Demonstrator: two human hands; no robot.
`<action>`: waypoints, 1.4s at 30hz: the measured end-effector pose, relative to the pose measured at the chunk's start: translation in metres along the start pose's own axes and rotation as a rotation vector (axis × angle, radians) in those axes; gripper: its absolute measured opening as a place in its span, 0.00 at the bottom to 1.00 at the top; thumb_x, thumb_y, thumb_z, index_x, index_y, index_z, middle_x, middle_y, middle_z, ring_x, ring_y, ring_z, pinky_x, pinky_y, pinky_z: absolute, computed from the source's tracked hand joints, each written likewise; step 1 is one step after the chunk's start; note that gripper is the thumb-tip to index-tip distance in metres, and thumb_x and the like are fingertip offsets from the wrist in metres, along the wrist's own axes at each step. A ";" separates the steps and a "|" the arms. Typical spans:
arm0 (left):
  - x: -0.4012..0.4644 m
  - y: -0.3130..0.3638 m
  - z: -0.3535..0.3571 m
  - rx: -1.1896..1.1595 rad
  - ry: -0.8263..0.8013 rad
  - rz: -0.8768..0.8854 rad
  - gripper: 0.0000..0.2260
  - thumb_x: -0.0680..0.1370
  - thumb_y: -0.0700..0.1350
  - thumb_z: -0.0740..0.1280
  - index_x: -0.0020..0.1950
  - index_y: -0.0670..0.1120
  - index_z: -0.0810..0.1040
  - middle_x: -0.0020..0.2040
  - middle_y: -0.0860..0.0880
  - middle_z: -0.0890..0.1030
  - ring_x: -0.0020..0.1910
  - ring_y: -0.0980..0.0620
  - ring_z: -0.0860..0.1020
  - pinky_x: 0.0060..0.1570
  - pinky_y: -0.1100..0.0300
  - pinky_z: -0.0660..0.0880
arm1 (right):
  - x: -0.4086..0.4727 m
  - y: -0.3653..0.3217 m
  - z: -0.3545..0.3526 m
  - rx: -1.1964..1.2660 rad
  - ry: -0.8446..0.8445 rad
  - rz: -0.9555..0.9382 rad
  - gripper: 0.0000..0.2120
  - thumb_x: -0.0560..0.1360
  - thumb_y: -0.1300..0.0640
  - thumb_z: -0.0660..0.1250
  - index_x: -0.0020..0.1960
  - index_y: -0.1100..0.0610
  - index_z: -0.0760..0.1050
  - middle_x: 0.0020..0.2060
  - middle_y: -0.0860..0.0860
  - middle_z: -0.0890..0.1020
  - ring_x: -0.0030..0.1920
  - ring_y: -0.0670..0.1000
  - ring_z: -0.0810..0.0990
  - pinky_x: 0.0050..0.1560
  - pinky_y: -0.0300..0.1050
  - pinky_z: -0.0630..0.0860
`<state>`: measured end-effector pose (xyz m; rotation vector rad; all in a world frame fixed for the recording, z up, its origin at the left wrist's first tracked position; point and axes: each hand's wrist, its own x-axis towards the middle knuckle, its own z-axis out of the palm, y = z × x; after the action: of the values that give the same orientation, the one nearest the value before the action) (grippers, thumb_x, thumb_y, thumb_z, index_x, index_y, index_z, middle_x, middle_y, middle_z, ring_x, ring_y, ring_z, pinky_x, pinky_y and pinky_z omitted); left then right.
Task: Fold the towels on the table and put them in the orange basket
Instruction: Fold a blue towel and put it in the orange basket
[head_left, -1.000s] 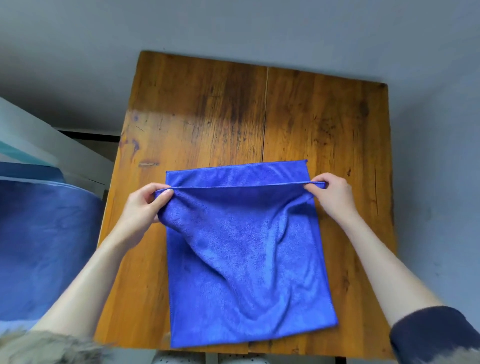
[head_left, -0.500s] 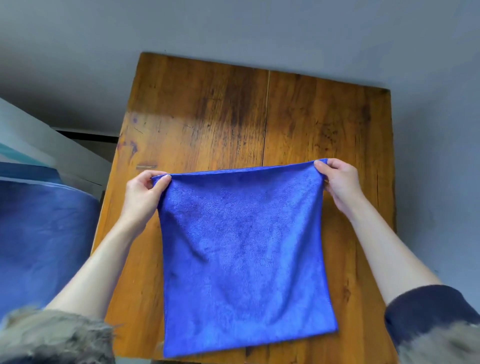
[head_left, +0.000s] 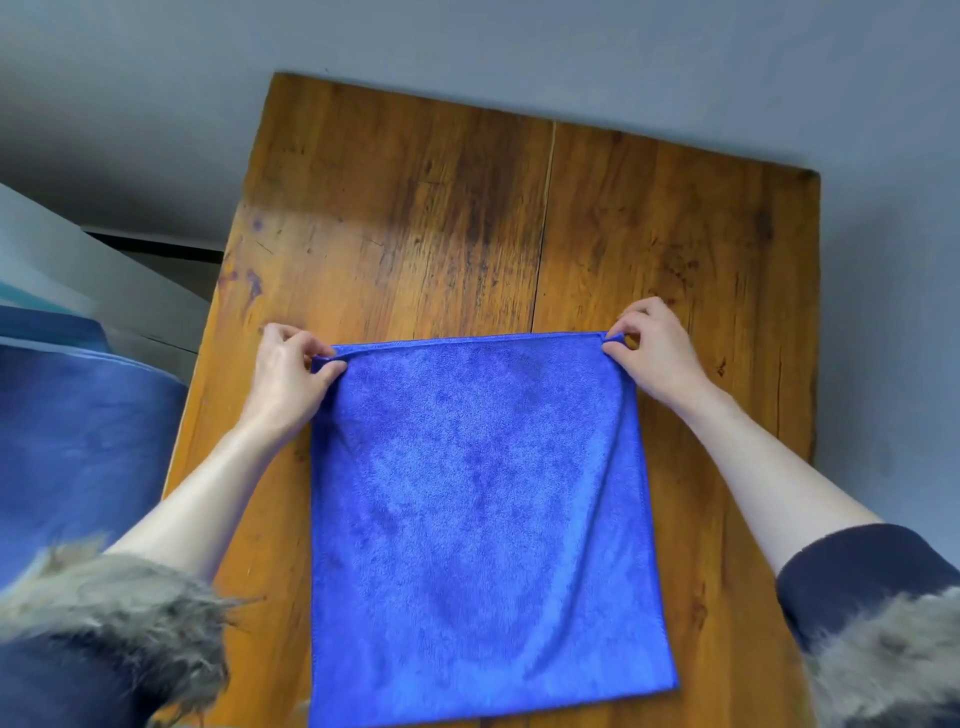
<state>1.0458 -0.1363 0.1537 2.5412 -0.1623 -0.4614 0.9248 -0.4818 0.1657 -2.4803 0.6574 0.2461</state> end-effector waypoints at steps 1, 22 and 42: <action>0.001 0.001 0.000 0.005 -0.021 -0.020 0.06 0.73 0.40 0.70 0.47 0.40 0.78 0.52 0.43 0.69 0.48 0.47 0.71 0.53 0.61 0.66 | 0.001 -0.001 -0.001 -0.026 -0.032 0.000 0.04 0.74 0.60 0.68 0.48 0.60 0.79 0.54 0.54 0.73 0.58 0.53 0.70 0.56 0.38 0.63; -0.009 0.009 -0.039 -0.539 -0.169 -0.142 0.04 0.73 0.40 0.70 0.39 0.45 0.79 0.39 0.49 0.79 0.38 0.59 0.75 0.40 0.70 0.71 | -0.027 -0.009 -0.020 0.303 0.028 0.209 0.03 0.74 0.60 0.68 0.42 0.58 0.79 0.33 0.47 0.77 0.38 0.47 0.73 0.36 0.34 0.66; -0.080 0.102 -0.242 -0.773 -0.075 0.360 0.05 0.75 0.43 0.69 0.40 0.47 0.80 0.33 0.55 0.82 0.32 0.59 0.77 0.32 0.71 0.72 | -0.183 -0.131 -0.193 1.239 0.436 0.052 0.08 0.75 0.69 0.62 0.40 0.61 0.75 0.28 0.47 0.82 0.32 0.41 0.80 0.39 0.32 0.78</action>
<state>1.0554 -0.0855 0.4231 1.6944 -0.3792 -0.3781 0.8395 -0.4211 0.4436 -1.3003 0.7250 -0.5543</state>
